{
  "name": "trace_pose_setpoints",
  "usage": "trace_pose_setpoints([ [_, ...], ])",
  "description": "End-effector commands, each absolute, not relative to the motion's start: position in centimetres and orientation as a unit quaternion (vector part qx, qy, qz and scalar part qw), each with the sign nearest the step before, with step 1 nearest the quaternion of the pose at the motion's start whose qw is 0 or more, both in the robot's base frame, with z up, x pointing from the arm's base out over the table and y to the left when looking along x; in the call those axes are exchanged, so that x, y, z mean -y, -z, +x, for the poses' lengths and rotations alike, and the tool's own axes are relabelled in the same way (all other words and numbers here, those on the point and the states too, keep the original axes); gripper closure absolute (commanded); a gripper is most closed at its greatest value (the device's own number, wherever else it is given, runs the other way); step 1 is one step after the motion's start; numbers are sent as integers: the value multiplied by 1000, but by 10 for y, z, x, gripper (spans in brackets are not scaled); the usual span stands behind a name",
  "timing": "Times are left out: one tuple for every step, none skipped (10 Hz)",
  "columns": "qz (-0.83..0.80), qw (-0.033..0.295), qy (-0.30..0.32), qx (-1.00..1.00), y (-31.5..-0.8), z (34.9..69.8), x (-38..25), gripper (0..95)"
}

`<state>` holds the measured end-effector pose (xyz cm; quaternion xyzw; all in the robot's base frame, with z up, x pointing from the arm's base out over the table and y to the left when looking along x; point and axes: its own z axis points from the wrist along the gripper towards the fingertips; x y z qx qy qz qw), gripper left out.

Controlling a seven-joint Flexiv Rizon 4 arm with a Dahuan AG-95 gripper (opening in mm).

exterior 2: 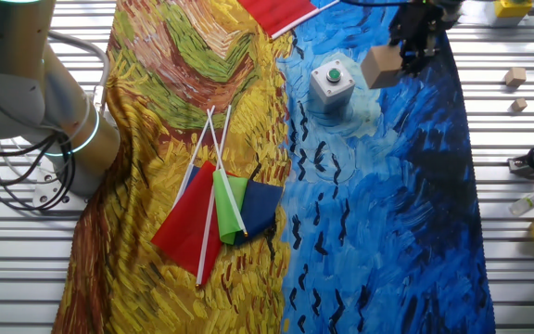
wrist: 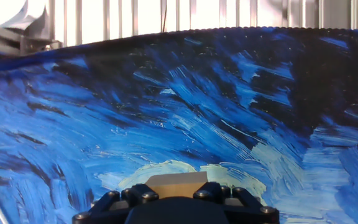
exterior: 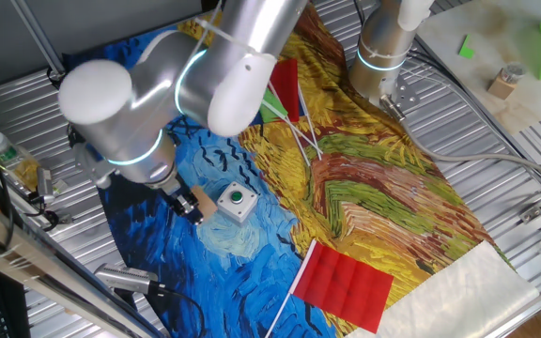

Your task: Pick up the small block on the left and move it to the right

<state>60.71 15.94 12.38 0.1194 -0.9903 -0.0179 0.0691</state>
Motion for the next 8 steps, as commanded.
trace_pose_setpoints([
  [153,31,14,988,-124,607,-159,950],
  [142,7,28,989,-124,607,-159,950],
  [138,-4,36,990,-124,607,-159,950],
  [141,-15,37,989,-124,607,-159,950],
  [149,-17,36,988,-124,607,-159,950],
  [156,-17,34,987,-124,607,-159,950],
  [165,-16,35,986,-124,607,-159,950],
  [164,-13,35,986,-124,607,-159,950],
])
